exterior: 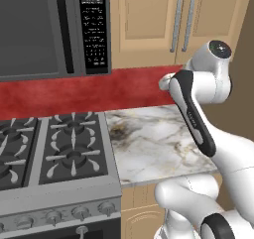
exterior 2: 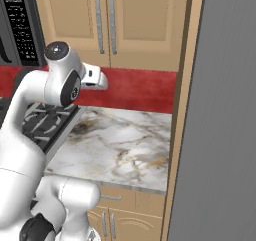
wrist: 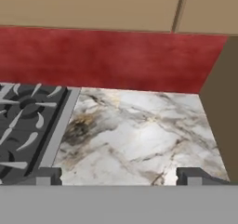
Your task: Get the candle and the beer from the cabinet and move them to the dining counter.
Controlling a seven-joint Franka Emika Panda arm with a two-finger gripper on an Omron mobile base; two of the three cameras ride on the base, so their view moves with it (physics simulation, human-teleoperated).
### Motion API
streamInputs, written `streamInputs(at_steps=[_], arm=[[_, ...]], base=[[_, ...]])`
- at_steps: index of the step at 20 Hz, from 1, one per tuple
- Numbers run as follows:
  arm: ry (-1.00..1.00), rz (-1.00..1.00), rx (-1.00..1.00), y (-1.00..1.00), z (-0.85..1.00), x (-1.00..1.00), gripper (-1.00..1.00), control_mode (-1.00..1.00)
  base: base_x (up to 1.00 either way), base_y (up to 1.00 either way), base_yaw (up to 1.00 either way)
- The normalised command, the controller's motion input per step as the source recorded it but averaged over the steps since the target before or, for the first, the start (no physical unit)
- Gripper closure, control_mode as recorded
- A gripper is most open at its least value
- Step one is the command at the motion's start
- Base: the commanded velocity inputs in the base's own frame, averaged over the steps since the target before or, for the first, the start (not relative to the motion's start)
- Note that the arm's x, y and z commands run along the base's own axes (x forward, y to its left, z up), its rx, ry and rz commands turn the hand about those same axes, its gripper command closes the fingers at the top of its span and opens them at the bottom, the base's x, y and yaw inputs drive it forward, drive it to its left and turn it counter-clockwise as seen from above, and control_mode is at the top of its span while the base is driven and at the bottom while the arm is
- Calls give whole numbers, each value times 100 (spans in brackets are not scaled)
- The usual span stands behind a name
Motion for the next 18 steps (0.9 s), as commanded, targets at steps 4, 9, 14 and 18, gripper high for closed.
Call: streamInputs(at_steps=[4,9,14,18], arm=[[-36,5,0,0,42,-7,-100,-100],[-33,2,1,-6,43,-8,-100,-100],[-27,0,3,-11,29,-9,-100,-100],[-27,0,4,-17,31,-9,-100,-100]], base=[[0,0,0],[0,0,0],[0,0,0],[0,0,0]])
